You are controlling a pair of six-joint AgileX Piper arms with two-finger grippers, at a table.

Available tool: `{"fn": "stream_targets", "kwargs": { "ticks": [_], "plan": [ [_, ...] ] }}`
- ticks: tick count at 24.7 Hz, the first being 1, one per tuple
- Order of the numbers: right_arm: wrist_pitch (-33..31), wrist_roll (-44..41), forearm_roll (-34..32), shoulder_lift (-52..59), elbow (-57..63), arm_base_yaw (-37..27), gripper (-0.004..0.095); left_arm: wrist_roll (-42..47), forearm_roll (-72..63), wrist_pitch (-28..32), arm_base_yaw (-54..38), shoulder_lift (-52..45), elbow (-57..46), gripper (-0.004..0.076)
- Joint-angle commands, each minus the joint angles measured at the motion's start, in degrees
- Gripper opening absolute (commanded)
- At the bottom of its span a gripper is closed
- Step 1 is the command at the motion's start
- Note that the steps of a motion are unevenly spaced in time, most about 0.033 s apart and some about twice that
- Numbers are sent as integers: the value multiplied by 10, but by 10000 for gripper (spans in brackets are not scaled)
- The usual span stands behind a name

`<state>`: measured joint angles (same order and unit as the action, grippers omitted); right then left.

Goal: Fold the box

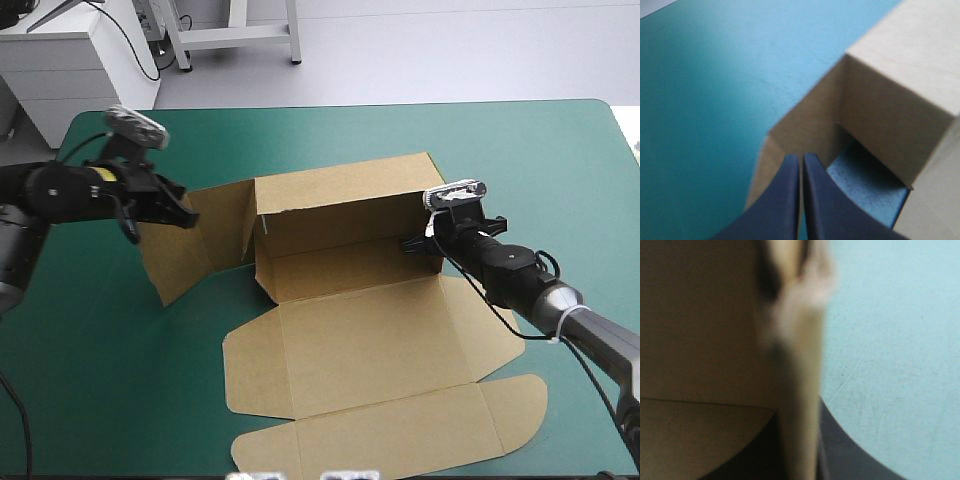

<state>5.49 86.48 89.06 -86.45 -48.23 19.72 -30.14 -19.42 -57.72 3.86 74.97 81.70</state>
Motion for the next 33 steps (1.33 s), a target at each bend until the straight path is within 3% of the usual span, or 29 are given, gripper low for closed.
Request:
{"fn": "stream_targets", "kwargs": {
  "ticks": [1,5,7,12,15,19,20,21,22,23,26,29,30,33],
  "plan": [
    [-19,2,1,2,-10,-4,-1,-14,-103,12,-131,-33,21,6],
    [-30,1,1,0,-10,-4,-1,-13,-274,7,-301,-35,-16,6],
    [-30,1,1,0,-10,-4,0,-20,-325,16,-332,-35,-50,6],
    [-31,0,1,0,-10,-4,-1,-20,-330,79,-341,-35,-154,6],
    [-63,-20,3,0,-13,-4,-1,-20,-332,128,-341,-35,-221,6],
    [-120,-77,-24,0,-29,-37,0,-20,-332,147,-341,-35,-241,6],
    [-138,-125,-70,0,-35,-50,0,-20,-336,147,-341,-35,-241,6],
    [-193,-250,-196,0,-54,-76,0,-20,-338,147,-341,-35,-241,6],
    [-217,-311,-263,0,-65,-85,0,-20,-338,147,-341,-35,-241,6],
    [-264,-446,-415,0,-93,-98,1,-20,-339,147,-341,-35,-241,6],
    [-352,-679,-663,0,-167,-102,1,-29,-348,147,-341,-35,-241,6],
    [-468,-793,-787,0,-255,-101,1,-41,-356,144,-341,-35,-241,6],
    [-517,-817,-799,0,-297,-101,1,-41,-356,138,-341,-35,-241,6],
    [-582,-850,-808,0,-357,-101,1,-41,-357,130,-341,-35,-241,6]
  ]
}}
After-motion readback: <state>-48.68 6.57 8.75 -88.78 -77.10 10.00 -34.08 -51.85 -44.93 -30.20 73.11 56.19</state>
